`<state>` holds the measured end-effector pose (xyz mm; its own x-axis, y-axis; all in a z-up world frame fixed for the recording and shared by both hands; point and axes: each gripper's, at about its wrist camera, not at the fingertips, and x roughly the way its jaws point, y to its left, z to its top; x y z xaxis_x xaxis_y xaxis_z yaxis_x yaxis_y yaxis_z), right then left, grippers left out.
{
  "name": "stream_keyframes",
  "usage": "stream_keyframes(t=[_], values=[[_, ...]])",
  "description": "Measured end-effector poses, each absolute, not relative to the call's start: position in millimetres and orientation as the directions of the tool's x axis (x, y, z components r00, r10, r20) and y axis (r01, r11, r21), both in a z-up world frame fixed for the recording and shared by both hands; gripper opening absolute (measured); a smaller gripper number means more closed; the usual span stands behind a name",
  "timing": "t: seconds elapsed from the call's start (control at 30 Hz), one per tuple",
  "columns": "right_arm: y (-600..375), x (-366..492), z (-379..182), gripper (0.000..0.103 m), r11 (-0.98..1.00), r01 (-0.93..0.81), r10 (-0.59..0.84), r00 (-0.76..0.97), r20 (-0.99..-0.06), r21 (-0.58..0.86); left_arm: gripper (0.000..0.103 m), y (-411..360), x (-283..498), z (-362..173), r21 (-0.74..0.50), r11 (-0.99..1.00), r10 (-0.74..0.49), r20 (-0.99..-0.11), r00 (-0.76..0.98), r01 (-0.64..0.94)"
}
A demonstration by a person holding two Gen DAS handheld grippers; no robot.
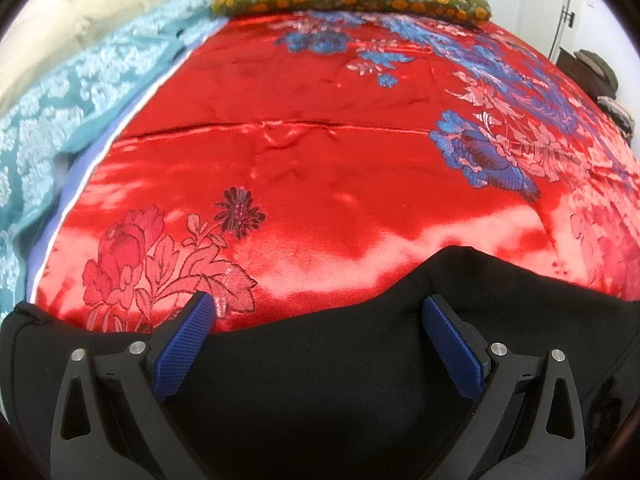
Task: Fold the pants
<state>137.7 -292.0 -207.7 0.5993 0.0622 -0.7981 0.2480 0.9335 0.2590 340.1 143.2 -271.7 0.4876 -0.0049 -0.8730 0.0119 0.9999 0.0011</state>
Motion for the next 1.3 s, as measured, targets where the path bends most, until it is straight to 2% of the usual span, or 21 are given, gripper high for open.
stream_keyframes(t=[0.07, 0.13, 0.23, 0.33, 0.4, 0.5, 0.7, 0.73, 0.8, 0.87, 1.03, 1.1, 1.13, 1.17, 1.2, 1.23, 1.27, 1.3], values=[[-287.8, 140.5, -206.7, 0.098, 0.939, 0.232, 0.067, 0.602, -0.796, 0.254, 0.101, 153.7, 337.5, -254.2, -0.106, 0.994, -0.102, -0.885, 0.454, 0.018], [-283.3, 143.4, -205.6, 0.098, 0.945, 0.215, 0.068, 0.607, -0.792, 0.246, 0.101, 179.6, 325.9, -219.0, -0.286, 0.957, -0.277, -0.849, 0.450, 0.050], [-277.9, 146.7, -208.9, 0.098, 0.953, 0.195, 0.073, 0.598, -0.798, 0.233, 0.102, 241.3, 305.5, -170.5, -0.395, 0.917, -0.377, -0.808, 0.454, 0.058], [-276.6, 147.7, -213.3, 0.098, 0.951, 0.191, 0.087, 0.589, -0.804, 0.243, 0.102, 317.3, 285.3, -152.8, -0.377, 0.926, -0.311, -0.811, 0.495, -0.035], [-276.3, 149.1, -214.7, 0.098, 0.948, 0.194, 0.093, 0.588, -0.803, 0.251, 0.102, 366.6, 274.4, -164.3, -0.339, 0.929, -0.233, -0.847, 0.478, -0.149], [-273.6, 150.3, -212.9, 0.098, 0.949, 0.191, 0.093, 0.592, -0.800, 0.252, 0.101, 399.8, 265.3, -199.6, -0.398, 0.893, -0.291, -0.866, 0.407, -0.208], [-261.7, 148.5, -206.3, 0.098, 0.963, 0.153, 0.089, 0.596, -0.798, 0.222, 0.101, 353.8, 269.4, -240.9, -0.526, 0.847, -0.484, -0.821, 0.304, -0.074], [-260.2, 147.9, -205.3, 0.098, 0.965, 0.146, 0.088, 0.598, -0.797, 0.216, 0.102, 342.2, 272.9, -248.5, -0.510, 0.858, -0.481, -0.837, 0.260, -0.053], [-258.0, 146.2, -203.4, 0.098, 0.969, 0.136, 0.084, 0.602, -0.794, 0.206, 0.102, 322.4, 277.5, -267.5, -0.398, 0.917, -0.392, -0.905, 0.166, -0.009], [-258.5, 144.4, -202.2, 0.098, 0.970, 0.133, 0.084, 0.604, -0.792, 0.205, 0.103, 311.4, 275.4, -268.3, -0.339, 0.940, -0.338, -0.921, 0.193, 0.025], [-269.8, 139.7, -202.1, 0.098, 0.961, 0.157, 0.086, 0.612, -0.786, 0.228, 0.103, 308.8, 274.9, -265.6, -0.328, 0.945, -0.326, -0.926, 0.188, 0.022], [-274.4, 138.3, -202.0, 0.098, 0.956, 0.168, 0.088, 0.615, -0.783, 0.239, 0.095, 319.2, 278.9, -263.0, -0.352, 0.936, -0.342, -0.925, 0.165, -0.034], [-277.4, 137.5, -201.6, 0.098, 0.953, 0.174, 0.089, 0.619, -0.781, 0.246, 0.080, 322.1, 278.8, -260.0, -0.357, 0.932, -0.343, -0.924, 0.172, -0.063], [-280.6, 136.7, -200.9, 0.098, 0.950, 0.179, 0.092, 0.623, -0.777, 0.255, 0.059, 322.6, 276.8, -255.6, -0.378, 0.922, -0.360, -0.916, 0.178, -0.079], [-282.9, 136.1, -200.1, 0.098, 0.947, 0.182, 0.095, 0.627, -0.774, 0.263, 0.051, 320.2, 273.2, -249.5, -0.415, 0.905, -0.395, -0.901, 0.180, -0.089], [-285.2, 135.3, -199.4, 0.098, 0.944, 0.185, 0.099, 0.631, -0.769, 0.273, 0.038, 320.2, 267.2, -243.9, -0.412, 0.907, -0.390, -0.900, 0.195, -0.084], [-288.4, 135.0, -198.5, 0.098, 0.939, 0.190, 0.104, 0.637, -0.764, 0.286, 0.017, 320.1, 261.2, -235.2, -0.410, 0.908, -0.387, -0.898, 0.209, -0.082], [-290.5, 134.8, -198.1, 0.098, 0.935, 0.194, 0.108, 0.641, -0.760, 0.296, 0.018, 319.0, 256.2, -223.8, -0.412, 0.905, -0.379, -0.895, 0.236, -0.106]])
